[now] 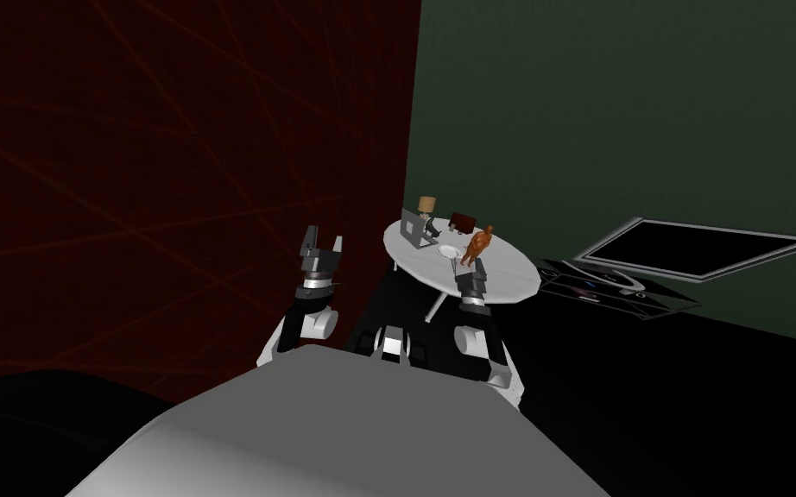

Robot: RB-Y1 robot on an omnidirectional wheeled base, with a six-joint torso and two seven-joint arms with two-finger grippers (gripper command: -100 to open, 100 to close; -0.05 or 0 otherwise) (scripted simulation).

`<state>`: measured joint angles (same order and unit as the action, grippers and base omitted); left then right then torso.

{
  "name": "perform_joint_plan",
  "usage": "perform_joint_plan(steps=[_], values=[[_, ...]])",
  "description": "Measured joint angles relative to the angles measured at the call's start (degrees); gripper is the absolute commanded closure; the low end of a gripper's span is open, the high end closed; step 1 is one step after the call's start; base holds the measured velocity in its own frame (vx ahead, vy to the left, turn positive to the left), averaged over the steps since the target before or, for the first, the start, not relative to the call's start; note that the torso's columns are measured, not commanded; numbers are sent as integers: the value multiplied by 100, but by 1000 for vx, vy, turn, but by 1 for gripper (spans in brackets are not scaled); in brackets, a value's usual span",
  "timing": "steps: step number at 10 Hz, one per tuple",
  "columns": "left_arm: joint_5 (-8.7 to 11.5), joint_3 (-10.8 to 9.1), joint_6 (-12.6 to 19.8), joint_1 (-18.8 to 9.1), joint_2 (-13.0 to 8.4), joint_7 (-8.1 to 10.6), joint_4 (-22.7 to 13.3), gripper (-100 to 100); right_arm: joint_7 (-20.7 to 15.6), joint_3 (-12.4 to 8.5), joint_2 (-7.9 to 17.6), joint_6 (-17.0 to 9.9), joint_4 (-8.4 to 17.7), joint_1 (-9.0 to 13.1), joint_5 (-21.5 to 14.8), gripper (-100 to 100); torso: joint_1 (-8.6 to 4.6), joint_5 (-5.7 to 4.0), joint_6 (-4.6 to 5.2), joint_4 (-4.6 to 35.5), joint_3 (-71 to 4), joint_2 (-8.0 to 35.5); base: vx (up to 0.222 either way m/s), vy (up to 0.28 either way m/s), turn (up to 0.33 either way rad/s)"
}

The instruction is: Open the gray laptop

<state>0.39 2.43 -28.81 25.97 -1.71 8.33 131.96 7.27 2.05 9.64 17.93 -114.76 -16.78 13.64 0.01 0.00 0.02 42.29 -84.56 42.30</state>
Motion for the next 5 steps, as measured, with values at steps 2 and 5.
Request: perform_joint_plan(steps=[2, 5], values=[[0, 0, 0, 0, 0, 0, 0, 0, 288, -46, 9, -154, 151, 240, 279, -100, 1, 0, -4, 0, -1, -2, 13, -21, 94], [0, 0, 0, 0, 0, 0, 0, 0, 723, -116, 69, -227, 564, 609, 665, -100, -2, 0, -3, -1, -2, -4, 14, -20, 93]])
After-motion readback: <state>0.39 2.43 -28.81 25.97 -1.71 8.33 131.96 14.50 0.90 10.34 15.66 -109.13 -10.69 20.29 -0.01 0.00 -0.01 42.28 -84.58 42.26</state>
